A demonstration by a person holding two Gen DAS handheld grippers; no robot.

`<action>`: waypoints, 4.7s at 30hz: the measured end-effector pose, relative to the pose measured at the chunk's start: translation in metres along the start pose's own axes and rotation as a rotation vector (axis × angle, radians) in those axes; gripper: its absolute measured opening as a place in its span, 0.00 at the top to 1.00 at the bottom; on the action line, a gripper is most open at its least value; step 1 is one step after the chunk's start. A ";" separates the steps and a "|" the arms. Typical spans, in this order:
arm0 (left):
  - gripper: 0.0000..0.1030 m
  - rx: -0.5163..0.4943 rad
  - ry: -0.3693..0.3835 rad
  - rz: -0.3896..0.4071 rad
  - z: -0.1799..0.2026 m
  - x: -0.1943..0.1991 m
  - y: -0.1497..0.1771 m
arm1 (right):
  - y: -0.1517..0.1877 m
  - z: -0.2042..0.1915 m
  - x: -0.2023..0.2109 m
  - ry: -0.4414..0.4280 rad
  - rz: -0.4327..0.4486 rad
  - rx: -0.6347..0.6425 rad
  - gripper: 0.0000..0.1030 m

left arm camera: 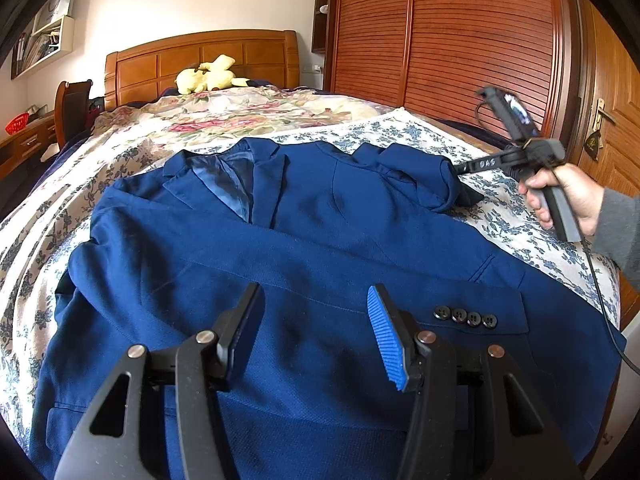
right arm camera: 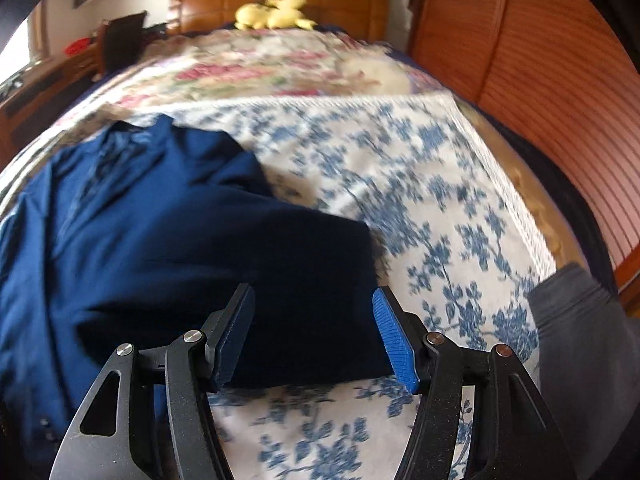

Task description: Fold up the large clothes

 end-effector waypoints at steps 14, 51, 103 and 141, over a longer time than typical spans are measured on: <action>0.49 -0.015 -0.018 0.003 0.001 0.004 -0.001 | 0.033 0.002 -0.043 -0.073 -0.134 -0.012 0.84; 0.49 0.062 -0.189 0.143 -0.096 0.163 -0.003 | -0.091 -0.257 0.240 -0.361 0.428 0.346 0.88; 0.49 0.098 -0.245 0.105 -0.122 0.173 0.024 | 0.087 -0.355 0.126 -0.497 0.068 0.388 0.64; 0.49 0.100 -0.334 -0.080 -0.090 0.191 0.090 | 0.204 -0.135 0.180 -0.300 0.049 0.173 0.46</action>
Point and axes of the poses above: each gripper's, at about its wrist camera, not at the fingertips, and x roughly against the way its jaws point, z to its right, y to its underside, the point moved 7 cm from there along -x, roughly the way its jaws point, and after that the axes turned 7 degrees about x, right-handed, at the moved point
